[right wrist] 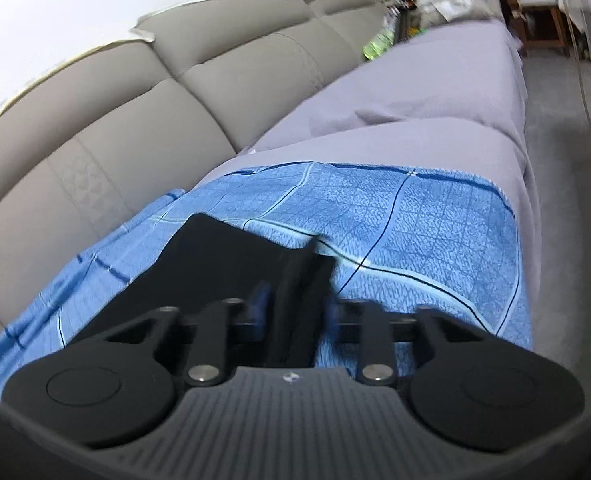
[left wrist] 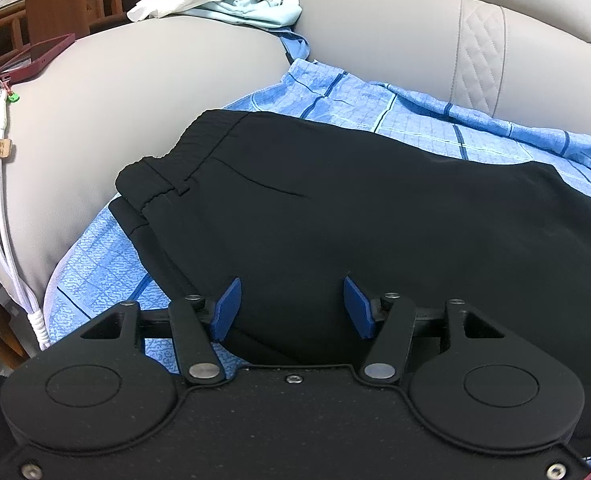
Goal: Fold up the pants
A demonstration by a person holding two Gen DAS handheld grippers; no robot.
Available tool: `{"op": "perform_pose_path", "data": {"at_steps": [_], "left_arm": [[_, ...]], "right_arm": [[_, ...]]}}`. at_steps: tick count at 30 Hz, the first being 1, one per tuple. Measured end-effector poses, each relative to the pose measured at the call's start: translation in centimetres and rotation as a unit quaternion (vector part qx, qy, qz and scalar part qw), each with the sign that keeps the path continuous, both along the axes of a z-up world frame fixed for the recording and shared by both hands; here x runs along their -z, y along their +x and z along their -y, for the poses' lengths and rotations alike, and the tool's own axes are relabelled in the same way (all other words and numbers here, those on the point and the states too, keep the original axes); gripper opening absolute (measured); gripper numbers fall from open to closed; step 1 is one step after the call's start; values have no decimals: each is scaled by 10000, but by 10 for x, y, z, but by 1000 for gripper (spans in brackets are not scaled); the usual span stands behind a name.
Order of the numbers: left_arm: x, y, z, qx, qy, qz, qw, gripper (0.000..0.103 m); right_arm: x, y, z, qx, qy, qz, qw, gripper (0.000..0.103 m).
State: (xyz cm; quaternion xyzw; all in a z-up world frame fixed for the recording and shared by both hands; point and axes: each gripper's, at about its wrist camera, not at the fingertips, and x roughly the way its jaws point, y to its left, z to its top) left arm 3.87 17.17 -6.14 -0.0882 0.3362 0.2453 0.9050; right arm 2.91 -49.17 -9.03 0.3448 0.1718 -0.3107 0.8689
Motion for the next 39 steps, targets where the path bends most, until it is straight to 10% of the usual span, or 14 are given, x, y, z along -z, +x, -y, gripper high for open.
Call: {"op": "perform_pose_path", "data": {"at_steps": [10,14,20,23,26,34,39], "left_arm": [[2,-8,-6,207,-67,173,9996,56],[2,-8,-9,307,-108,186,9993,57],[4,-13,-10,440,-115,324,9984,57],[5,-15,-11,487,-105,369,9981,57],[3,-15,-12,525,-157,347,9979,57],[-12,-20,-13,632,-507,320,9962,58],[-28,-19,10,911,-324,379,9946,58]], "right_arm": [[-74,76,-142,-2089,-1268,-65,9697,12],[-89,108,-270,-3764,-1327,195,9167,12],[-62,93,-437,-5746,-1401,65,8064,15],[-47,80,-472,-6112,-1421,-124,7785,23],[-46,64,-479,-6253,-1588,-16,7641,51],[-52,41,-442,-6462,-1313,259,7514,80],[-57,16,-405,-6132,-1623,339,7723,88]]}}
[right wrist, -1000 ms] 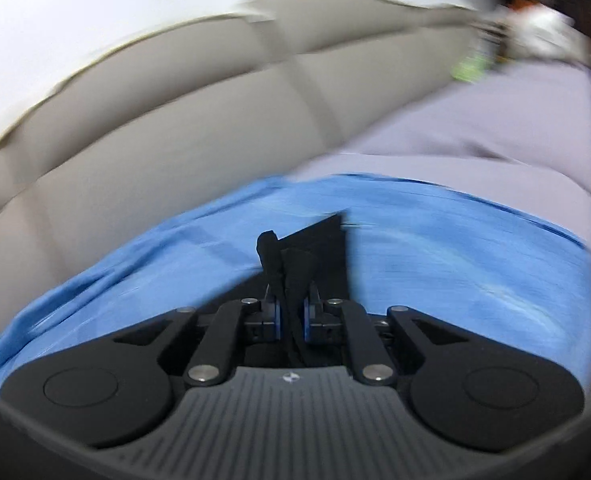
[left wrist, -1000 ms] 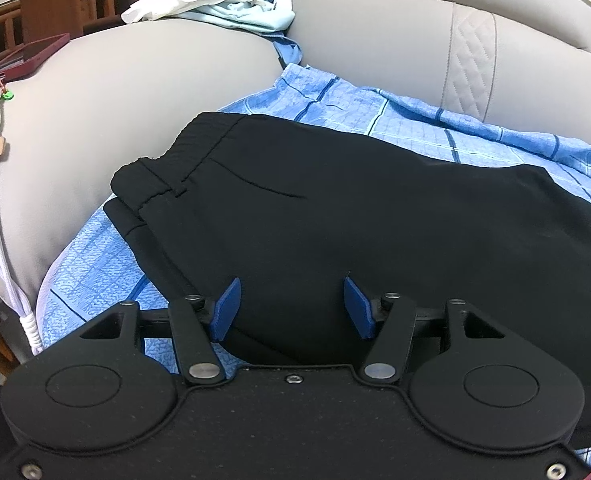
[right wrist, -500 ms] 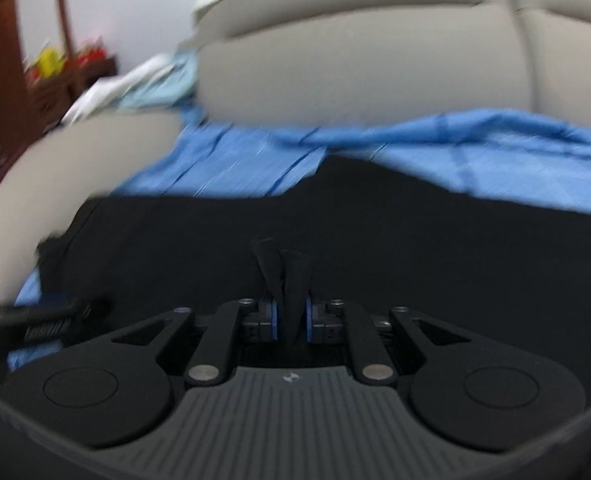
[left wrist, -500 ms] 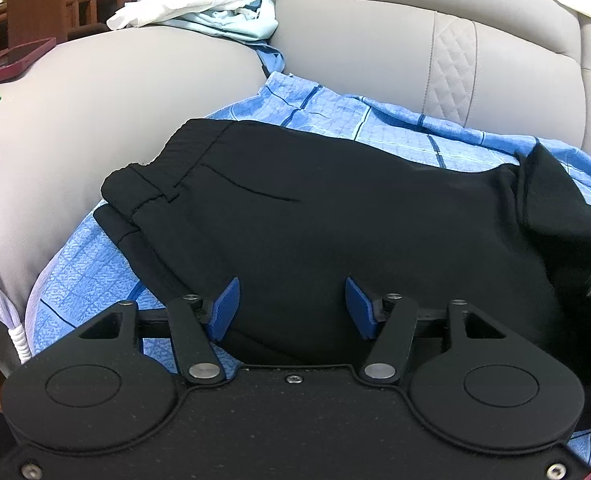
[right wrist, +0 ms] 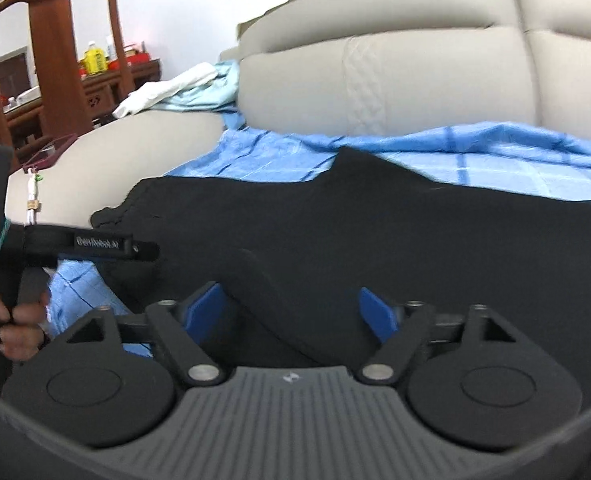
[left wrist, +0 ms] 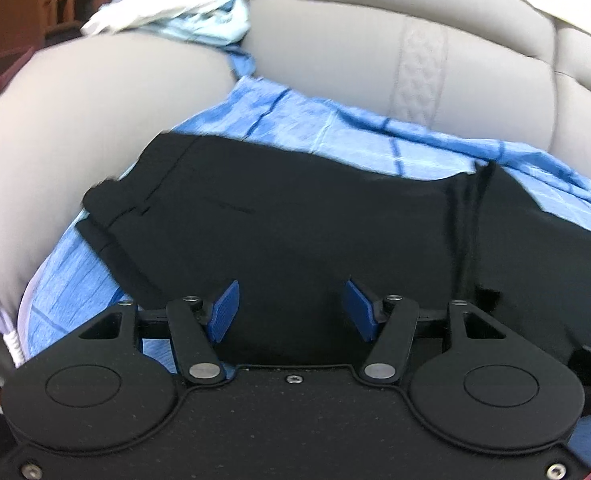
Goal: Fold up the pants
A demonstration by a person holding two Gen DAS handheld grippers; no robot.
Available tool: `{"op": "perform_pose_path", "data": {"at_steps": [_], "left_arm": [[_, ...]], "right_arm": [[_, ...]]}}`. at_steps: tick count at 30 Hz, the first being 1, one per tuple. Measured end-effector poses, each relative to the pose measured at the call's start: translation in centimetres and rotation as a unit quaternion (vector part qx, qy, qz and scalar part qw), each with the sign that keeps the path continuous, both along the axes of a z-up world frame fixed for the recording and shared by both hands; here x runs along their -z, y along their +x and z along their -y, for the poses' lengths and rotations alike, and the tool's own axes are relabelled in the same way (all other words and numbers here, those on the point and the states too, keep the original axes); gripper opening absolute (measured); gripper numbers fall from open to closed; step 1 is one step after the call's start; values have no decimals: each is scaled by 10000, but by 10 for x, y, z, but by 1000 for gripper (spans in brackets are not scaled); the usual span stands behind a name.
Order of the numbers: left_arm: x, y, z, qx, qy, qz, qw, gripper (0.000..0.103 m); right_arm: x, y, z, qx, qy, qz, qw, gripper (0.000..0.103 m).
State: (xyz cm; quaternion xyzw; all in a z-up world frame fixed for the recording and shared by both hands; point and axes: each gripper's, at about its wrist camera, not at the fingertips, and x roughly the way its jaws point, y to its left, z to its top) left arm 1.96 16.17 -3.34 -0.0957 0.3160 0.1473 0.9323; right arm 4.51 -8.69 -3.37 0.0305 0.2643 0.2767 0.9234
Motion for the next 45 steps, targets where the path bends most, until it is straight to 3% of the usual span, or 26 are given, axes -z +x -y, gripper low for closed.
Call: {"op": "perform_pose_path", "data": {"at_steps": [3,7,10,14,20,22,25,27,30,41,45], "left_arm": [[-11,4,18,258,23,127,9996,61],[-17,13,47,711,-37,185,9973,63],[-11,23,69,945,-105,49,9955,64],[1,33,92,1038,-161,-177,9943,64],[17,36,106,861,-19,-397,9955,60],[17,34,108,866,2,-396,9955,47],[15,32,109,864,-82,-404,9954,37],[14,30,109,860,-111,-404,9954,33],[11,27,106,876,-259,-417,9949,32],[4,37,90,645,-892,-642,9918,29],[4,35,89,680,-797,-730,9918,28]], "right_arm": [[4,-15,23,606,-288,155,9976,90],[21,-43,41,1548,-1234,560,9786,94],[32,-60,52,1845,-1668,679,9662,101],[45,-68,57,2200,-2137,782,9486,102],[50,-63,77,2778,-2218,805,9312,103],[49,-64,84,2885,-2175,752,9294,103],[45,-74,94,2809,-1981,780,9358,103],[41,-85,95,2542,-1665,938,9481,103],[37,-89,85,2270,-1481,1063,9567,103],[49,-58,7,1167,-2203,1652,9542,103],[52,-57,4,1234,-2304,1799,9483,103]]}}
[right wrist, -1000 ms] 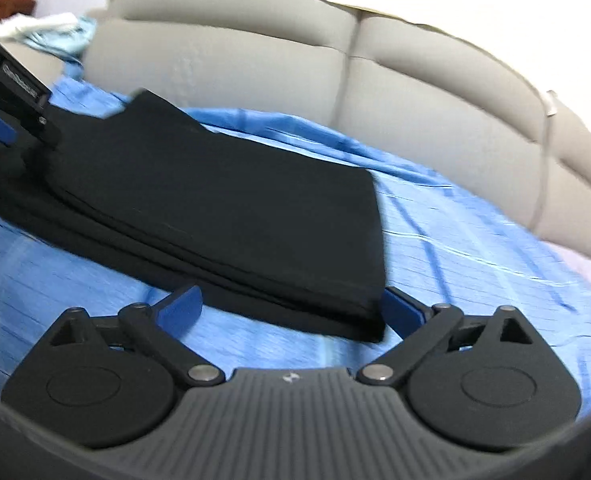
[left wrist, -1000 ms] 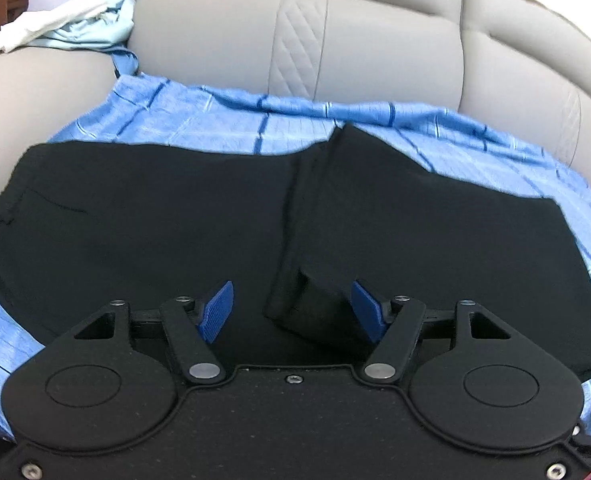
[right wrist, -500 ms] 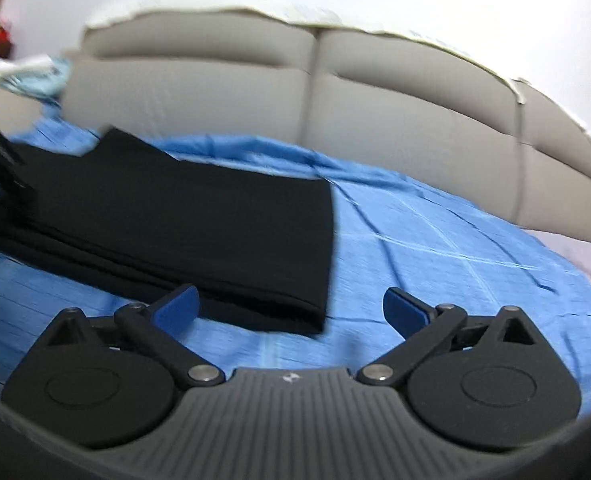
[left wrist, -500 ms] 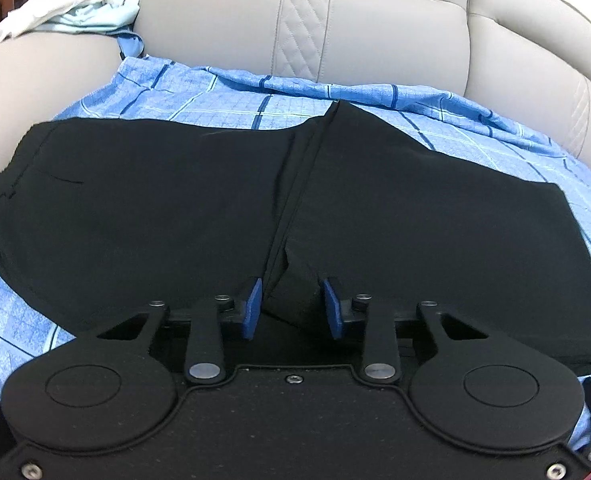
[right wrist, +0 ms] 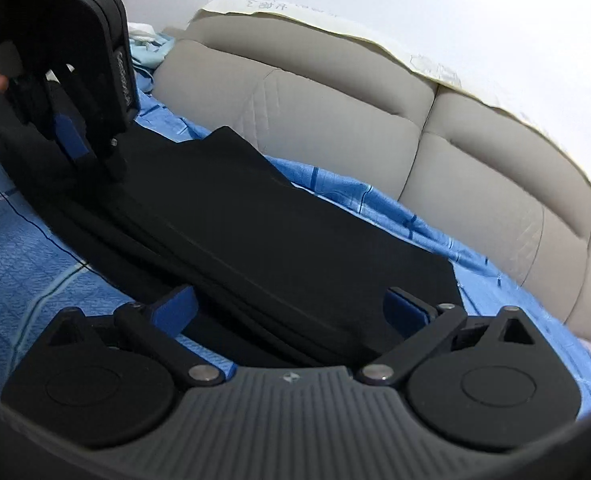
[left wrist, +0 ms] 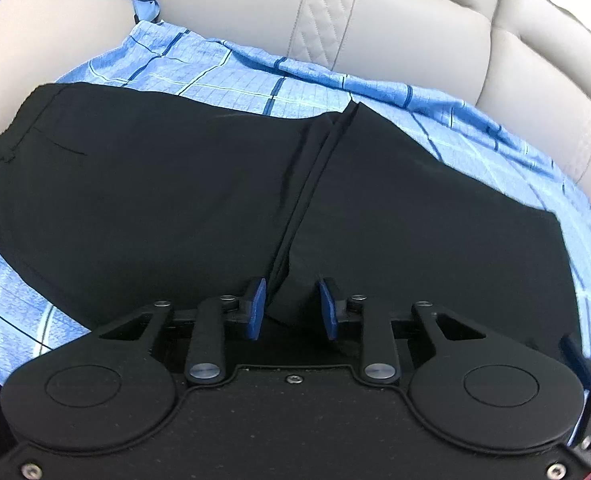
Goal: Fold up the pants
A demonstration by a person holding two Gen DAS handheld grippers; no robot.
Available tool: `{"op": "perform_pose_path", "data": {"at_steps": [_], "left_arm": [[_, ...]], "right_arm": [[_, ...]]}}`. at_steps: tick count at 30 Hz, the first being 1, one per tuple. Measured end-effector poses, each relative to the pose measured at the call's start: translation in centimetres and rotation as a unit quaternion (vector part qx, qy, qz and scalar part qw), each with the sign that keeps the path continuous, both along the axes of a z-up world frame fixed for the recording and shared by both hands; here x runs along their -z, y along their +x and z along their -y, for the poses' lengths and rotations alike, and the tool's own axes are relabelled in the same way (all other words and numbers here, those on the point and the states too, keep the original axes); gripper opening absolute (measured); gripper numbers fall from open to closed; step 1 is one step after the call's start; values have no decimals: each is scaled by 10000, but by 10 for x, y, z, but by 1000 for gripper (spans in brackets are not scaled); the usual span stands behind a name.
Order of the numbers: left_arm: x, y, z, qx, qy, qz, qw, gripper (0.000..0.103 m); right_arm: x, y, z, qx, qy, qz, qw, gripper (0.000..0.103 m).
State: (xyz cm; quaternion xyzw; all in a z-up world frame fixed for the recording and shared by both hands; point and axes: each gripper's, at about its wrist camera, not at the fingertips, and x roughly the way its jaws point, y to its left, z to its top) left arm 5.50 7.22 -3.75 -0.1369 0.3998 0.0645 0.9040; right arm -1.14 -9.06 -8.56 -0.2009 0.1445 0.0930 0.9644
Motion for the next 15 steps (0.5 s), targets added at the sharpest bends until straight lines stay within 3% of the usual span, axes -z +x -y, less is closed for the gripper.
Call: {"op": "perform_pose_path", "data": {"at_steps": [6,11,15], "left_arm": [[8,-2,15,206,457,-155,9986,28],[5,4,15,171,258,-307,9990,29],[1,18,9,41,72,-669,9977,29]], "right_arm": [[-2,4,38,645,338,-143,9972,103],[-15,-18,58,233,1214,-23,9923,103],[-9,-6,24,65,550,4,9985,103]]}}
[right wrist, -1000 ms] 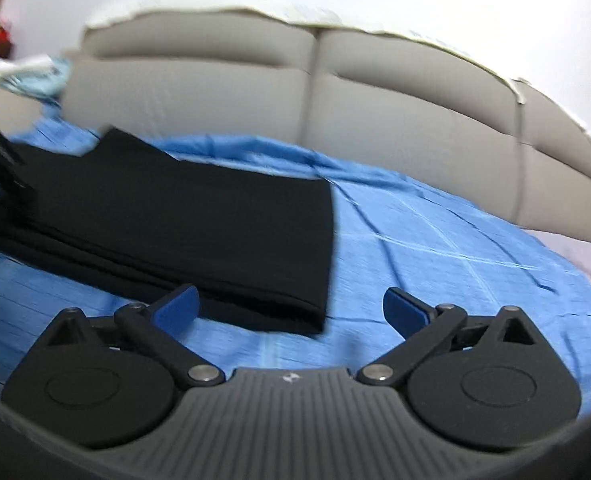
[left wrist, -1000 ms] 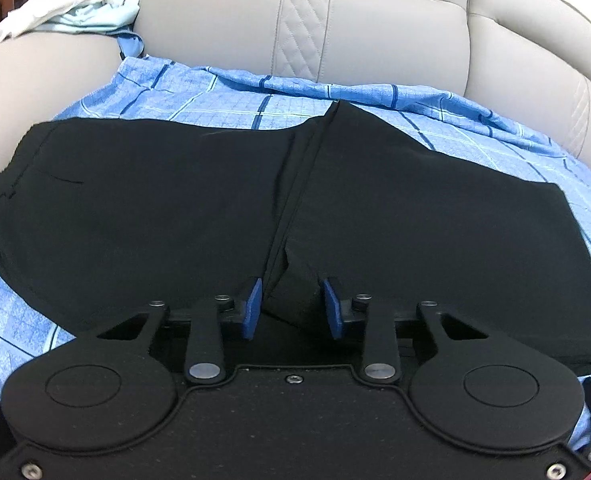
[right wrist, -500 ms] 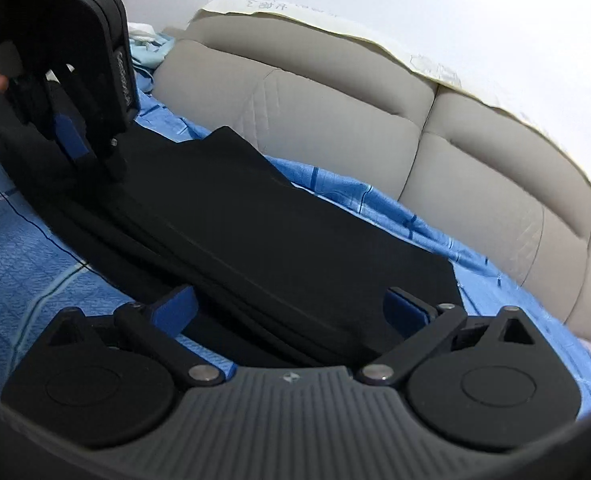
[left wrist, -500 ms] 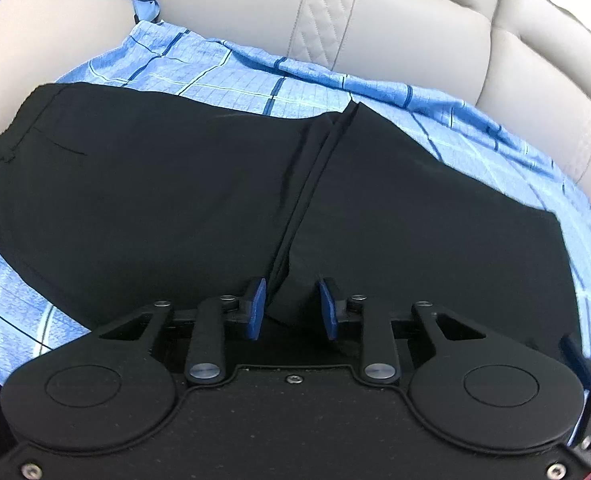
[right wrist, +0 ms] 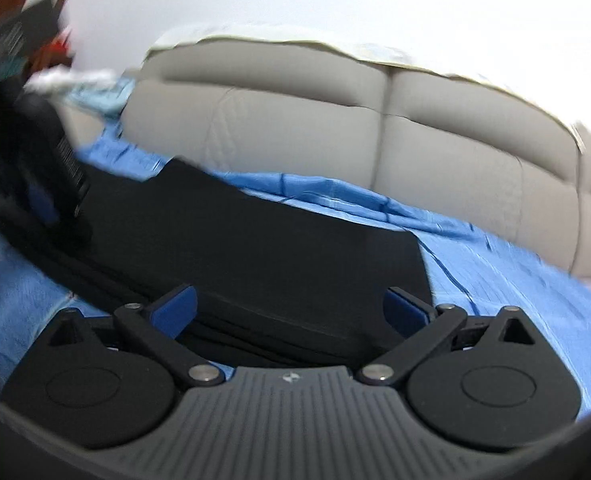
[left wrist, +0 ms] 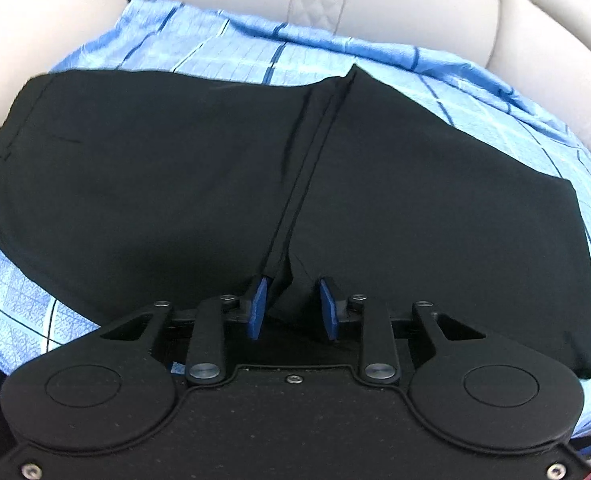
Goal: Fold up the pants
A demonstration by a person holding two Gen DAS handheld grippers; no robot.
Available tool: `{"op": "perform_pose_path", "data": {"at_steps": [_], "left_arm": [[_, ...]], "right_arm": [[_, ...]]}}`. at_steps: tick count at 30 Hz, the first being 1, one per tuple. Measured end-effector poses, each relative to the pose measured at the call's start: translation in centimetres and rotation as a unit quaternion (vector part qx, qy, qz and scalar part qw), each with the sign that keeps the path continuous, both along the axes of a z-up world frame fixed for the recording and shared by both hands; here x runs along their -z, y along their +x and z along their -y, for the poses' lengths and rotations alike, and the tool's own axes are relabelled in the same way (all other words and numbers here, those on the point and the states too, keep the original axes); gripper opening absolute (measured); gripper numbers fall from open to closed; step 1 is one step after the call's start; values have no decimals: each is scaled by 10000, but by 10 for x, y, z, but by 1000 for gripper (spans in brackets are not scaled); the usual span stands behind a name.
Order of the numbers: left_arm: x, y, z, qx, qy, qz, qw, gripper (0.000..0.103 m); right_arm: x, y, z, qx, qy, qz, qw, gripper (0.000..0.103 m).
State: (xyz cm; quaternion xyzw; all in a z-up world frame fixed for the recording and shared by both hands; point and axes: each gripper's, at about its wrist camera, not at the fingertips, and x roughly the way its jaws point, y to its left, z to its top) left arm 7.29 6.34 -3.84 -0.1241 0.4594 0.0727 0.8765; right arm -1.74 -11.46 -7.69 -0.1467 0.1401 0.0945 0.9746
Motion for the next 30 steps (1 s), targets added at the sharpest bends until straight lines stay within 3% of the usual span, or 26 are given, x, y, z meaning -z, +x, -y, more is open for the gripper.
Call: {"op": "perform_pose_path", "data": {"at_steps": [3,7,14,18,22,30], "left_arm": [[-1,7,-1,-46,-18,-149,9999,29],[-2,10,0,-56,32,-217,9997,29],[0,9,1,-16,27,-172,9998,31],[0,8,2,17,75,-146,9999,32],[1,7,3,57,117,-131,9998,32],[0,6,-2,94,-17,-140,9999,34]], "right_arm": [[8,3,-25,-259,-362,-6,9990,103],[10,12,-28,-176,-292,-34,9994,103],[8,25,24,731,73,-301,9968,103],[10,21,51,1519,-190,-229,9879,103],[9,16,78,2175,-118,-281,9756,103],[10,14,88,2235,-582,-188,9728,103]]}}
